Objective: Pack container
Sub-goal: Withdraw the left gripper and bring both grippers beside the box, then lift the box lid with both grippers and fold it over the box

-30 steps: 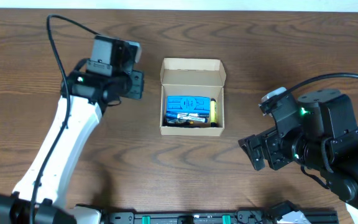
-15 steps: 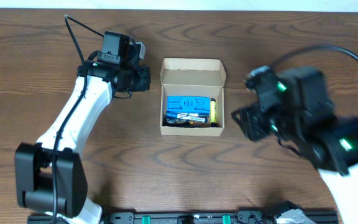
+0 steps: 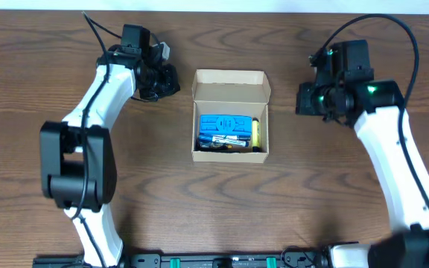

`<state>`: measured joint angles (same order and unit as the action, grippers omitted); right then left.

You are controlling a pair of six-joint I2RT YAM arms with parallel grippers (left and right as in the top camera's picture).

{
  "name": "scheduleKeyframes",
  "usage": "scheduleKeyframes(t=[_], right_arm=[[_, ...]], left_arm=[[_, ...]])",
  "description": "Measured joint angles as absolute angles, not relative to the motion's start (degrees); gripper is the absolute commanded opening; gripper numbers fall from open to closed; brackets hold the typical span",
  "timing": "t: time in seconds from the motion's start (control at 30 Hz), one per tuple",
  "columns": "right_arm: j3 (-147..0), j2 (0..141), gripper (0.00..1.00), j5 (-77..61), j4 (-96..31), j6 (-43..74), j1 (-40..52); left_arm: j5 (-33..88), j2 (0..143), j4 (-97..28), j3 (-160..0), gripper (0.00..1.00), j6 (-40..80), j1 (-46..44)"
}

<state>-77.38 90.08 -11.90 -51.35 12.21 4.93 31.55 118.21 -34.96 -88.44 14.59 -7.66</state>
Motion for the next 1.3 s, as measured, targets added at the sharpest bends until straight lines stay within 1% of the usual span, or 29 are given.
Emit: scheduleKeyframes(t=[0.27,0.5,0.63,0.83,1.0,1.3], right_arm=[[-75.4,104.4,0.01,-23.9,-41.6,14.9,-0.9],[-75.4,113.4,0.01,-33.0,-31.9,19.8,-0.7],[-75.3,117.4,0.01,-35.9,-26.7,23.5,0.3],[-75.2,119.8,0.00,-38.6,-19.8,28.2,2.2],[-75.2,120.6,0.01,-40.3,-15.6,31.6,3.6],[-75.2,121.5,0.01,-45.3,-10.0,33.5,4.1]], left_arm=[[37.6,124.2,-33.6,-88.9,0.06,15.4,-7.3],[39.5,124.6,-31.4,-90.1,0.06,16.8,-7.3],[39.9,124.6,-30.8,-90.1,0.05,17.4,-7.3],[40.3,124.6,-29.4,-90.1,0.05,18.2,-7.3],[41.3,124.6,-28.4,-90.1,0.06,18.7,-7.6],[42.8,124.6,-28.5,-90.7,0.06,19.1,-7.1]])
